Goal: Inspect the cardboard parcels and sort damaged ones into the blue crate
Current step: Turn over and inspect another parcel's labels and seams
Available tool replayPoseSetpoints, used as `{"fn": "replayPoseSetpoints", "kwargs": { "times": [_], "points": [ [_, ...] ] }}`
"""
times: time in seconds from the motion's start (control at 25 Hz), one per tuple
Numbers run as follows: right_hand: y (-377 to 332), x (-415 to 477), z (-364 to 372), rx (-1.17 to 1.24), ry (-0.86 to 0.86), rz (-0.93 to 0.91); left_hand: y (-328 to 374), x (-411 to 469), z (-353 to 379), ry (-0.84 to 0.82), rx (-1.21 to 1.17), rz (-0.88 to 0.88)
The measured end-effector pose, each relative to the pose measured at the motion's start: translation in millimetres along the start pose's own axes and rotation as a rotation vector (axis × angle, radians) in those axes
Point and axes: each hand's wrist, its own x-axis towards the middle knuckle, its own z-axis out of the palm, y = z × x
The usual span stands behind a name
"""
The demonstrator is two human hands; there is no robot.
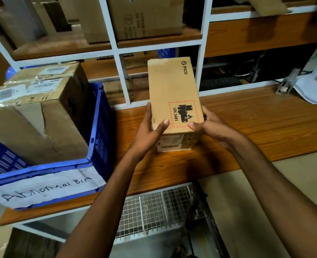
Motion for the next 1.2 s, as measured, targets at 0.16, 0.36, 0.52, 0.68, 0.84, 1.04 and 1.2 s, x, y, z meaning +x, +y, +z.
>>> {"fn": "replayPoseSetpoints", "kwargs": {
  "times": [0.16,0.36,0.52,0.68,0.84,1.04,1.2],
  "points": [
    [4.5,-1.2,-6.6,-0.032,-0.06,-0.037,-5.2,-5.8,-6.0,0.019,-0.164,-0.021],
    [12.6,-1.9,-8.3,0.006,-0.031,-0.101,-3.9,-7.8,-4.3,-0.011,-0.181,0.014],
    [23.2,-4.6,-5.4,0.096,0.007,-0.106,-17.7,-3.5,-24.7,-0.043,-0.262,-0.025],
    [17.4,6.9,3.4,0.129,0.2,-0.215,-23.8,4.5,-57.2,-0.027,-0.246,-0.054],
    [-14.4,29.5,-22.7,-0.145,0.322,-0.273,-29.1,6.5,-74.3,0.031,-0.197,-0.02],
    [-21.8,55.2,-36.1,-0.271,0.265,-0.29,-15.5,7.7,-67.4,0.107,0.012,0.025],
    [-26.8,64.7,-47.3,-0.108,0.263,-0.237,-24.1,11.1,-70.7,0.064,0.142,0.116]
  ]
}}
